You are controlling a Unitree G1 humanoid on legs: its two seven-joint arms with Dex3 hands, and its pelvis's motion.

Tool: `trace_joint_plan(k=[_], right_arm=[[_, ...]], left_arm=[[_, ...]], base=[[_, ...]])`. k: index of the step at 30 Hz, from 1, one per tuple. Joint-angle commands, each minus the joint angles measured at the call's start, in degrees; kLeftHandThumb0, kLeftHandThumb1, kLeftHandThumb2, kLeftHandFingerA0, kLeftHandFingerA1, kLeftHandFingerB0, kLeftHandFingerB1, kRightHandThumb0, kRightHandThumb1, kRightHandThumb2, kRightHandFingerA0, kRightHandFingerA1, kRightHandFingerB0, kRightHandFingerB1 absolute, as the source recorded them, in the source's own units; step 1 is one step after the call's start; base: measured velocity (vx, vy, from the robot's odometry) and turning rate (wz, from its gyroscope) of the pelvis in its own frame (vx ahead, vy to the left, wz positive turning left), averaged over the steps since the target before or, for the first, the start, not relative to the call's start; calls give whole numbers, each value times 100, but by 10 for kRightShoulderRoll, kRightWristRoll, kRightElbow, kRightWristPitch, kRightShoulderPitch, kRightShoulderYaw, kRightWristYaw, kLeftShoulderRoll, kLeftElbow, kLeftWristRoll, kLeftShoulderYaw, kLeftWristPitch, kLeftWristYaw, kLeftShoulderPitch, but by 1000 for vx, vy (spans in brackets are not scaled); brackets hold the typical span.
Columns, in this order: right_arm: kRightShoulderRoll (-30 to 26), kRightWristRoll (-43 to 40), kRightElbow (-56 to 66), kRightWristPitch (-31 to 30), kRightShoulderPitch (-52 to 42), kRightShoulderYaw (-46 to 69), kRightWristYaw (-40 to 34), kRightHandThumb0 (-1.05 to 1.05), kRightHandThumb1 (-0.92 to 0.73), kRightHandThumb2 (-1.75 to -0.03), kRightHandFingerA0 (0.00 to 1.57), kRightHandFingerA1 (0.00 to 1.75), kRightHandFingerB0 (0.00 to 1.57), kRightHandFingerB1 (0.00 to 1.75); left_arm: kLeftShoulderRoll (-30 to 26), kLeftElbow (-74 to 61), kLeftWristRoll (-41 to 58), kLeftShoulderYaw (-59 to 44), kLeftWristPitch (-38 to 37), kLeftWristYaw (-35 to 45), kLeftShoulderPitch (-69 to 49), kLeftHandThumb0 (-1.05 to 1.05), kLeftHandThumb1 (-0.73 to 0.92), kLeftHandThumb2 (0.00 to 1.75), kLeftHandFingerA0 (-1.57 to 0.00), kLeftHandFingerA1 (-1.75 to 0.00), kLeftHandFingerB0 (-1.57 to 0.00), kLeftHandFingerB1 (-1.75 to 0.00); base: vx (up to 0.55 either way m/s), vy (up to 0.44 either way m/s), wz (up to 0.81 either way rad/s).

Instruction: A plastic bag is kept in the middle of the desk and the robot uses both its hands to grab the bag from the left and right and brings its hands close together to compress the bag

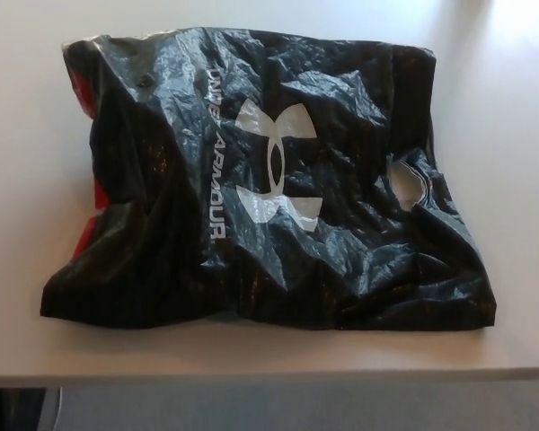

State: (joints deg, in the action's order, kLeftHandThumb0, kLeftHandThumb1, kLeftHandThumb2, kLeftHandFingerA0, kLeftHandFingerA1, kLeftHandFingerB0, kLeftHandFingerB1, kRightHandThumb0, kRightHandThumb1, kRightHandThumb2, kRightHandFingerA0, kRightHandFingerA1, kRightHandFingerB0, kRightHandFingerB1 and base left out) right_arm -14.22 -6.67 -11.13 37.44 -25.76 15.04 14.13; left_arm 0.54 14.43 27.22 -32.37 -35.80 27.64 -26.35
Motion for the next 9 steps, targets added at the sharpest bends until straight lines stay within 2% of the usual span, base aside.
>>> trace_joint_plan(k=[1, 2, 4, 5, 9], right_arm=[[0, -39, 12, -41, 2, -7, 21, -73, -78, -107, 2, 34, 8, 25], [1, -43, 13, -47, 2, -8, 22, -65, -76, -109, 1, 36, 2, 29], [4, -43, 8, -40, 3, -8, 23, -69, -76, -107, 2, 35, 6, 28], [5, -34, 8, -36, 2, -8, 18, -63, -76, -108, 1, 37, 2, 30], [10, -44, 10, -42, 3, -11, 23, -63, -76, -109, 0, 35, 2, 29]], left_arm=[[-19, 19, 21, 1, -40, 32, 15, -32, 61, 116, -1, -48, 0, -47], [-22, 16, 19, 2, -37, 31, 16, -32, 61, 116, -1, -48, 0, -47], [-27, 10, 20, 4, -29, 33, 15, -33, 61, 116, -1, -49, 0, -48], [-32, 10, 20, 4, -24, 33, 18, -32, 62, 116, -1, -48, 0, -47], [-42, 8, 13, 4, -15, 25, 21, -32, 62, 116, -1, -48, 0, -47]], base=[[0, 0, 0], [0, 0, 0], [0, 0, 0], [0, 0, 0], [0, 0, 0]])
